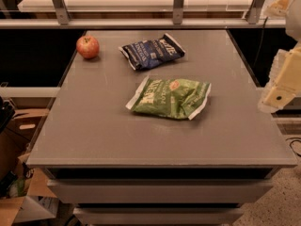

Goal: Move green jalapeno chip bag near blue chip bag

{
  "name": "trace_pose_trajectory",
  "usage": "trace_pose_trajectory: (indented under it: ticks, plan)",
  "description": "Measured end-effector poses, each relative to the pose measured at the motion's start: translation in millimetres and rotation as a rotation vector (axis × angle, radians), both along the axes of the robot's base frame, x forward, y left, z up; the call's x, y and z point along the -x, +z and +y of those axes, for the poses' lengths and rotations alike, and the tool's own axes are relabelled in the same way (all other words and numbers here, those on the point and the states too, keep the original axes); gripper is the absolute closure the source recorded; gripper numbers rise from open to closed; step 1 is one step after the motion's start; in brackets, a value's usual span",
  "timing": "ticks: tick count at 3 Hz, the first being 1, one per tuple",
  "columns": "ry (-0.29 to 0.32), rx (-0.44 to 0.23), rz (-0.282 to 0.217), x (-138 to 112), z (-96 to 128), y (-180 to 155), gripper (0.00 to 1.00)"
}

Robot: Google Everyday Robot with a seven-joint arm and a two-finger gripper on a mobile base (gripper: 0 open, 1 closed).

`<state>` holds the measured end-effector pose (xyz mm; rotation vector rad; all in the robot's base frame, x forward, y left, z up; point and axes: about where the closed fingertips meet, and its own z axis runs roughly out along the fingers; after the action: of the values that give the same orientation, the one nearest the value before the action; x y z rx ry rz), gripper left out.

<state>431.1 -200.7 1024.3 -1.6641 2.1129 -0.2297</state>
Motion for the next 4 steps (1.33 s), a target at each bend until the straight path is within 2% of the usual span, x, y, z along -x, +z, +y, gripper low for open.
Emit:
trace_pose_trajectory:
  ticks: [3,4]
  plan:
    - [0.033,0.007,0.002,-2.7,8.8,-2.6,0.0]
    - [0.125,-0.005,0.075,-17.8,30.6,-35.5,0.0]
